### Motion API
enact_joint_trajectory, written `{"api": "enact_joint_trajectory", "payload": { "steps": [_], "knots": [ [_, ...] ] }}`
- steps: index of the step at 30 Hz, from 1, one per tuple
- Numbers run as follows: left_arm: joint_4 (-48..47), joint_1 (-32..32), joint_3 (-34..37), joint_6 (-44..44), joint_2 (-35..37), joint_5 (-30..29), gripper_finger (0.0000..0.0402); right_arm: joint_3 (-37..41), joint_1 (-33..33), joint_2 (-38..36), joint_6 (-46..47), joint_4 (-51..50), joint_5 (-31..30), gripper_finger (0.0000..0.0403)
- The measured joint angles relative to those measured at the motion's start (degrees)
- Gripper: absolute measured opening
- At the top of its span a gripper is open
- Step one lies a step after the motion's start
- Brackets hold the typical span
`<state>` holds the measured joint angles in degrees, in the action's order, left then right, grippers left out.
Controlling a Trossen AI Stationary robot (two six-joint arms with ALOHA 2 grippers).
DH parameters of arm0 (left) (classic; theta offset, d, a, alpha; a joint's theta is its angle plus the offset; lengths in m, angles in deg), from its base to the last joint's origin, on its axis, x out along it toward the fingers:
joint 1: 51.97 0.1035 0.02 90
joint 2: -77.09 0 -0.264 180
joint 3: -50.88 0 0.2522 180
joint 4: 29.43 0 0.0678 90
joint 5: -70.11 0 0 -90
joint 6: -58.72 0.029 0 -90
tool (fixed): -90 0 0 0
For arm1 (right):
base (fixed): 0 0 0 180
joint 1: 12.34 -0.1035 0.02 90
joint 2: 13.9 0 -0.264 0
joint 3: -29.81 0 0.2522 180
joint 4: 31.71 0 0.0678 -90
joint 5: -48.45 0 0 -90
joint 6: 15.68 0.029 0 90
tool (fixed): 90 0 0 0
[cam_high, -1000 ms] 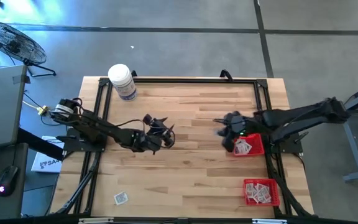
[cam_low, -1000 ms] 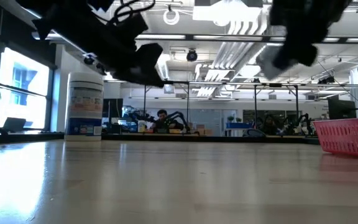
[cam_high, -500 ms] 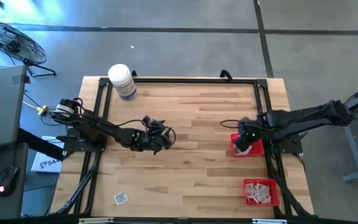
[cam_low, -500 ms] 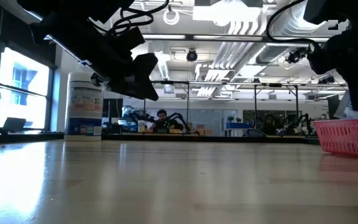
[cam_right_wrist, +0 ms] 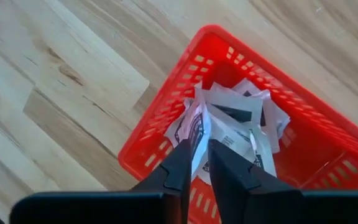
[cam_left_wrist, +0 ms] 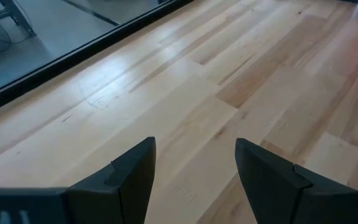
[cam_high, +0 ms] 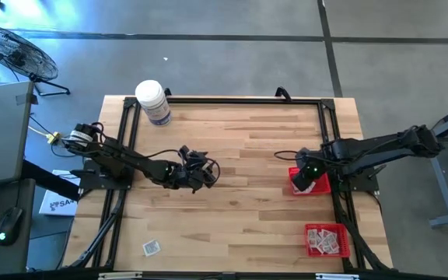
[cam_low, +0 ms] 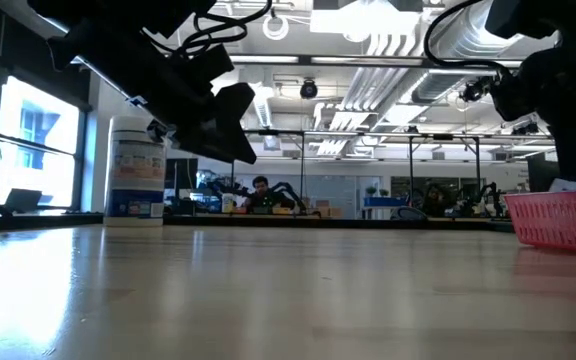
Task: Pick & Place First Aid Supplies
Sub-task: Put the black towelette pack into the top red basket
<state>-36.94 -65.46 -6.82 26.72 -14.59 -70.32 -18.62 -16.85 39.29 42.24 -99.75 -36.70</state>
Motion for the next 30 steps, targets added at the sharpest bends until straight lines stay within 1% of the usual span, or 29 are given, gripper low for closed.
{"api": "enact_joint_trajectory", "payload": {
  "steps": [2, 7, 9, 13, 16, 18, 20, 22, 23, 24, 27, 30],
  "knots": [
    [-0.05, -0.02, 0.00, -0.16, 0.00, 0.13, 0.0216, -0.09, 0.02, -0.02, 0.08, -0.08, 1.46, 0.0053],
    [-0.05, -0.04, 0.00, -0.14, 0.18, 0.15, 0.0216, -0.14, 0.02, -0.87, 2.01, -1.98, 8.33, 0.0055],
    [0.20, -0.04, -0.02, -0.14, 0.45, 0.21, 0.0216, -0.16, 0.02, -1.68, 2.86, -2.46, 9.25, 0.0051],
    [0.01, -0.49, 0.00, 0.88, 1.61, 0.87, 0.0216, -0.18, 0.02, -3.91, 2.98, -2.12, 8.59, 0.0042],
    [-0.49, -1.85, 0.00, 3.96, 4.33, 1.31, 0.0216, -0.32, 0.02, -5.87, 2.85, -0.80, 7.41, 0.0035],
    [-0.28, -3.33, 0.00, 6.46, 7.07, 1.34, 0.0216, -1.71, 0.02, -6.86, 1.89, -0.68, 4.06, 0.0032],
    [-0.57, -5.16, 0.00, 9.12, 10.43, 2.42, 0.0216, -3.90, 0.02, -7.68, -0.06, 0.52, -1.69, 0.0030],
    [-1.14, -6.88, -0.04, 11.02, 13.45, 6.03, 0.0216, -5.31, 0.03, -8.31, -2.68, 3.66, -7.06, 0.0028],
    [-2.30, -7.73, -0.04, 11.18, 14.83, 7.92, 0.0216, -5.54, 0.07, -8.41, -3.60, 5.38, -7.59, 0.0028],
    [-3.06, -8.56, -0.04, 10.91, 16.05, 9.99, 0.0216, -5.56, 0.07, -8.41, -4.20, 6.71, -6.95, 0.0028],
    [-6.60, -11.30, -0.04, 8.12, 18.68, 14.30, 0.0216, -4.64, 0.01, -7.03, -4.94, 7.15, -1.90, 0.0027],
    [-9.79, -14.18, -0.04, 4.93, 19.19, 15.50, 0.0216, -1.70, -0.15, -4.75, -3.19, 4.54, -0.41, 0.0027]
  ]
}}
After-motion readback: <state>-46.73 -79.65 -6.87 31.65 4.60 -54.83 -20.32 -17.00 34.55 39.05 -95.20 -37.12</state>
